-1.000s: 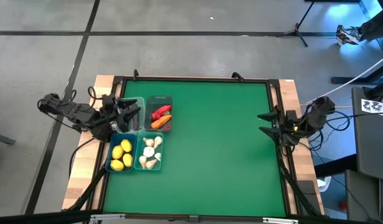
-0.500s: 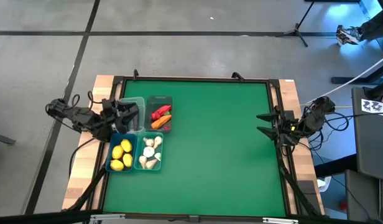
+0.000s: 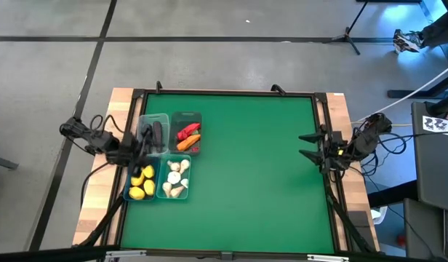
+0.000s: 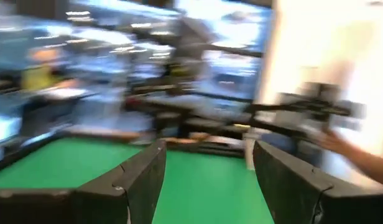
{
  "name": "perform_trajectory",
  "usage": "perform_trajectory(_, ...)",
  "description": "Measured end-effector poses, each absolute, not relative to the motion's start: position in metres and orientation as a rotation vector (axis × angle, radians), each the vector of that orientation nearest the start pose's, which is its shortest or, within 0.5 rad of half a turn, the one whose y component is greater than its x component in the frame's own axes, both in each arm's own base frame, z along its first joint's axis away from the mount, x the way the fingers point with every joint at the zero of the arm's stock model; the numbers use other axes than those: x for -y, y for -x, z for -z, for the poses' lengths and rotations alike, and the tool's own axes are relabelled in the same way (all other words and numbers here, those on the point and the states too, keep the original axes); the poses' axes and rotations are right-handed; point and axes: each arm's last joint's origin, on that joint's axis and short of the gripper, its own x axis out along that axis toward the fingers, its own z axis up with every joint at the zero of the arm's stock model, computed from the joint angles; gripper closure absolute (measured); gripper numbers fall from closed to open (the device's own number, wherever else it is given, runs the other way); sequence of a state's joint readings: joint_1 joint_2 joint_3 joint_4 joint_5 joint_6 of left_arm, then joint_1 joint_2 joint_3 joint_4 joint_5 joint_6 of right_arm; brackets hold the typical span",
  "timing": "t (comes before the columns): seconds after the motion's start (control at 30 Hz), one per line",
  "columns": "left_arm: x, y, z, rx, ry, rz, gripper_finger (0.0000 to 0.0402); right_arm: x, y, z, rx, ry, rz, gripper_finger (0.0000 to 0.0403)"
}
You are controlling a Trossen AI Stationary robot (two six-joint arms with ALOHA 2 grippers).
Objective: Sort produce into baskets
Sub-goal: Return to Home Position
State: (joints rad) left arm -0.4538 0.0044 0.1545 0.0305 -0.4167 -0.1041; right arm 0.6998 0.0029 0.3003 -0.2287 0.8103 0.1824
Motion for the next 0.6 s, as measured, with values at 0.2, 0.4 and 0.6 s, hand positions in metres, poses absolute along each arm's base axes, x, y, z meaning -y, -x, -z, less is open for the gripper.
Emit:
perform_trajectory(0.2,0.032,-0.078,-0.219,0.213,0.099,0.261,0.0164,-0.028,-0.066,-0.223,0.046,-0.206,0.097,0.0123)
perform_trajectory(0.4,0.033,-0.080,-0.212,0.169,0.109,0.258,0.0164,-0.033,-0.071,-0.209,0.054,-0.197,0.090,0.0123)
perform_trajectory(0.6,0.032,-0.081,-0.209,0.142,0.131,0.241,0.0164,-0.034,-0.072,-0.205,0.046,-0.186,0.090,0.0123)
